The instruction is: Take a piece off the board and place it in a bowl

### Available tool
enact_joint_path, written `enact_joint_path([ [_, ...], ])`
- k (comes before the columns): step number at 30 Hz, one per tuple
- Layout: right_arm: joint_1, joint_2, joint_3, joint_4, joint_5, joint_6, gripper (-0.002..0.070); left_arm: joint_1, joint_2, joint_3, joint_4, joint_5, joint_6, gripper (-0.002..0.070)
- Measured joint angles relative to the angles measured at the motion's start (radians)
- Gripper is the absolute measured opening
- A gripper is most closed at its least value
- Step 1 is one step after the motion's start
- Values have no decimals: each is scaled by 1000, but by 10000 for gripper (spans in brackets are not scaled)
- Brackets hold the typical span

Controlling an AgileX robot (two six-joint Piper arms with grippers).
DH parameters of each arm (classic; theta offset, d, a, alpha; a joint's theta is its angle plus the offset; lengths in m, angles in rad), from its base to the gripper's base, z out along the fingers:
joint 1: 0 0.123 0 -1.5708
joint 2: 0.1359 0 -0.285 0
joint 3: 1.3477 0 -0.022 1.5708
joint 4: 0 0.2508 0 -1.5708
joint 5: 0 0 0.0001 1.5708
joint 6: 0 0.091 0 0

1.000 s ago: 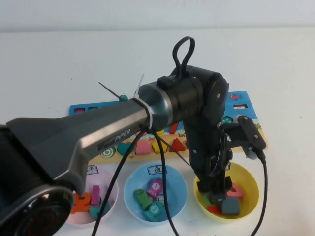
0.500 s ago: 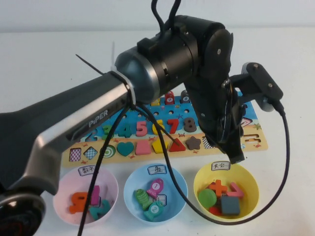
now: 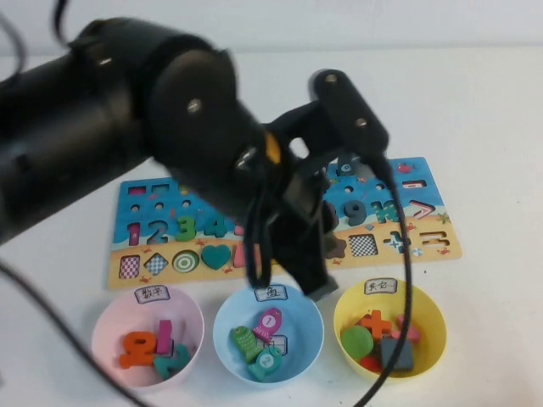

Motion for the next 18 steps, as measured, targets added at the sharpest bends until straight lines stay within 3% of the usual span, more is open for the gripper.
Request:
enact_joint_path([
  [18,0,0,0,0,0,0,-17,8,-856,980,11,-842,-217,-2],
])
